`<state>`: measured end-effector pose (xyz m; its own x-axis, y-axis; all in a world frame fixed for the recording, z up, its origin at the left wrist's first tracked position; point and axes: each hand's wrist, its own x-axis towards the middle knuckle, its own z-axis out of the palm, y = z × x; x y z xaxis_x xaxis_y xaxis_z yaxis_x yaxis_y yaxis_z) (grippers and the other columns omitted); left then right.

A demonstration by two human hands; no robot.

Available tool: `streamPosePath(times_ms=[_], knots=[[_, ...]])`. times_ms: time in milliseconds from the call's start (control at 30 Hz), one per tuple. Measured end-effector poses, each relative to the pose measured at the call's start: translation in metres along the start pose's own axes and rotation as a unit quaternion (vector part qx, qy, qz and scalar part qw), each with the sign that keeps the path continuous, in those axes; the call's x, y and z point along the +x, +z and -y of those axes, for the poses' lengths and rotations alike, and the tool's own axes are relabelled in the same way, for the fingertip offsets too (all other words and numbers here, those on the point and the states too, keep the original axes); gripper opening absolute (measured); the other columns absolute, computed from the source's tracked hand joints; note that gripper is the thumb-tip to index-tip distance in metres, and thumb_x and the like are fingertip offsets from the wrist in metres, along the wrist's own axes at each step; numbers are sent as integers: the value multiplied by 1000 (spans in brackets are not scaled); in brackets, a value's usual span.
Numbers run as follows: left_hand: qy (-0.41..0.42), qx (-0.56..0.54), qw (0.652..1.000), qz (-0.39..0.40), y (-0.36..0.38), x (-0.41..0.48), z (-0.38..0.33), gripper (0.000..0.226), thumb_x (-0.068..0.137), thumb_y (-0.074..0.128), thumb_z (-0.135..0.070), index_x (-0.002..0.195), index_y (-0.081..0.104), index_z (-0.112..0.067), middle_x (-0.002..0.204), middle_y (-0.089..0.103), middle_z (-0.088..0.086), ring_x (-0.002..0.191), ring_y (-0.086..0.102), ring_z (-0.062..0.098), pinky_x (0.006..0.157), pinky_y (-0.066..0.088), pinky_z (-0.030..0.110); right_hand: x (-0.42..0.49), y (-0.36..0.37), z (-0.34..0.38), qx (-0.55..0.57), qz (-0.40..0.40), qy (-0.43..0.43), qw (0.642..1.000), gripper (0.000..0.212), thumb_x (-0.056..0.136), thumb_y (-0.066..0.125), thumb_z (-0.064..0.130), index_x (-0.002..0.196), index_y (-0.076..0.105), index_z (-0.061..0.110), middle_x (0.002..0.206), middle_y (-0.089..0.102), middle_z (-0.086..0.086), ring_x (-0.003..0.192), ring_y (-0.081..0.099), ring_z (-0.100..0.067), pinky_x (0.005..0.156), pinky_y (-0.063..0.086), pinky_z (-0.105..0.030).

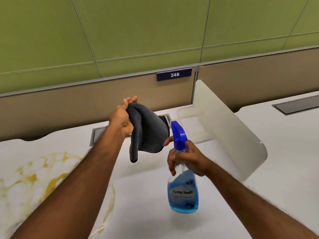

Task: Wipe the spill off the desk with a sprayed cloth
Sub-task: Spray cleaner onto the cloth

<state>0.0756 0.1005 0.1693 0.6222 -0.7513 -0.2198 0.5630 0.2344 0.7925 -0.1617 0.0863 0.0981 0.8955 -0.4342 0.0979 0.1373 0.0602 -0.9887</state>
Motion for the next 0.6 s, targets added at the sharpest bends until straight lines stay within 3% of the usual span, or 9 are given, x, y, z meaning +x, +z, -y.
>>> streamPosePath(times_ms=[67, 167, 233, 300, 367, 533, 600], knots=[[-30, -5, 1000, 2, -1, -4, -6, 24, 105, 33, -27, 101, 54, -14, 106, 65, 0, 88, 62, 14, 96, 46, 35, -4, 8, -7, 2, 24, 23, 999, 38, 79, 61, 21, 113, 49, 12, 72, 68, -8, 59, 63, -24, 64, 52, -35], [-69, -7, 998, 4, -6, -10, -9, 26, 105, 33, -27, 100, 55, -13, 105, 66, -1, 86, 63, 15, 96, 46, 37, -4, 15, -13, -2, 48, 46, 998, 33, 81, 60, 22, 111, 55, 13, 78, 71, -9, 62, 65, -23, 66, 53, -33], [-85, -2, 996, 7, -9, -14, -8, 28, 105, 34, -27, 111, 56, -11, 93, 72, -2, 84, 65, 15, 91, 51, 38, -3, 17, -14, 10, 53, 55, 997, 27, 80, 60, 22, 106, 58, 12, 80, 72, -8, 63, 66, -22, 66, 54, -32], [-95, 1, 995, 13, -11, -18, -7, 33, 104, 35, -27, 126, 53, -10, 82, 76, -2, 85, 66, 16, 73, 55, 35, -2, 18, -15, 21, 52, 55, 997, 17, 79, 62, 22, 93, 60, 12, 78, 72, -8, 64, 66, -23, 65, 55, -33], [-97, -3, 995, 18, -12, -21, -8, 37, 104, 35, -27, 134, 49, -10, 78, 76, -2, 86, 66, 16, 67, 53, 33, -3, 18, -16, 20, 39, 54, 998, 12, 78, 64, 21, 85, 60, 12, 77, 72, -9, 66, 66, -24, 66, 55, -34], [-90, 4, 996, 26, -12, -21, -10, 40, 104, 35, -27, 138, 46, -9, 81, 76, -2, 90, 66, 17, 70, 52, 35, -4, 14, -18, 13, 23, 57, 998, 38, 76, 65, 19, 111, 52, 12, 81, 70, -10, 63, 66, -23, 64, 55, -32], [-90, 7, 996, 28, -12, -19, -10, 40, 104, 35, -27, 138, 46, -9, 82, 76, -3, 89, 67, 16, 68, 53, 34, -4, 13, -16, 9, 32, 57, 998, 41, 75, 66, 18, 113, 51, 13, 80, 69, -10, 63, 65, -23, 64, 55, -32]])
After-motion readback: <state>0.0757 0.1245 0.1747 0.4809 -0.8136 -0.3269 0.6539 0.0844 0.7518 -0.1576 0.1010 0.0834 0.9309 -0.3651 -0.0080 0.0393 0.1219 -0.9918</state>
